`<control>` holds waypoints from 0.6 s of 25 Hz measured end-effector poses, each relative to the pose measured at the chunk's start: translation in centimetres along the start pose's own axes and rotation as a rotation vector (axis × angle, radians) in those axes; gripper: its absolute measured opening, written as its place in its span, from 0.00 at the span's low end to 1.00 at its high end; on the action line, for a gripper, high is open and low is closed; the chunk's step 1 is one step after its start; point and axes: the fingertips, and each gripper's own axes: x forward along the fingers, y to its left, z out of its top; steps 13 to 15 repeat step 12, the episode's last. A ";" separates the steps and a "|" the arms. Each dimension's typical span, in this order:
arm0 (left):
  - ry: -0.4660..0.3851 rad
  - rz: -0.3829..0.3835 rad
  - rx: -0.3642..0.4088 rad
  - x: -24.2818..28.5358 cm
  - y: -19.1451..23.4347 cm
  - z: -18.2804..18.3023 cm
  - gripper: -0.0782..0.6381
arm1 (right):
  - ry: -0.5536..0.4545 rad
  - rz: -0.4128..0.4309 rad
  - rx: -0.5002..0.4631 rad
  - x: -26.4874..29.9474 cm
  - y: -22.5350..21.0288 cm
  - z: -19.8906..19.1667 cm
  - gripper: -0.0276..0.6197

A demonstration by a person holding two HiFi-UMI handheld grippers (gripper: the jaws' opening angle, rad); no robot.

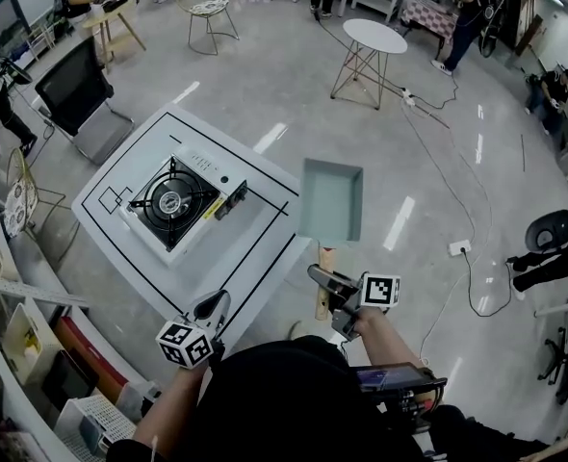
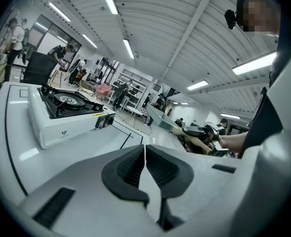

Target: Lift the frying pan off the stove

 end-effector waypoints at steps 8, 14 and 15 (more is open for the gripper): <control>0.019 -0.007 0.017 1.4 -1.1 -0.6 0.13 | 0.006 0.014 -0.003 -1.1 -0.5 0.0 0.28; 0.023 -0.006 0.020 1.8 -1.5 -0.7 0.13 | 0.021 -0.045 -0.019 -2.0 -1.8 0.0 0.28; 0.023 -0.006 0.020 1.8 -1.5 -0.7 0.13 | 0.021 -0.045 -0.019 -2.0 -1.8 0.0 0.28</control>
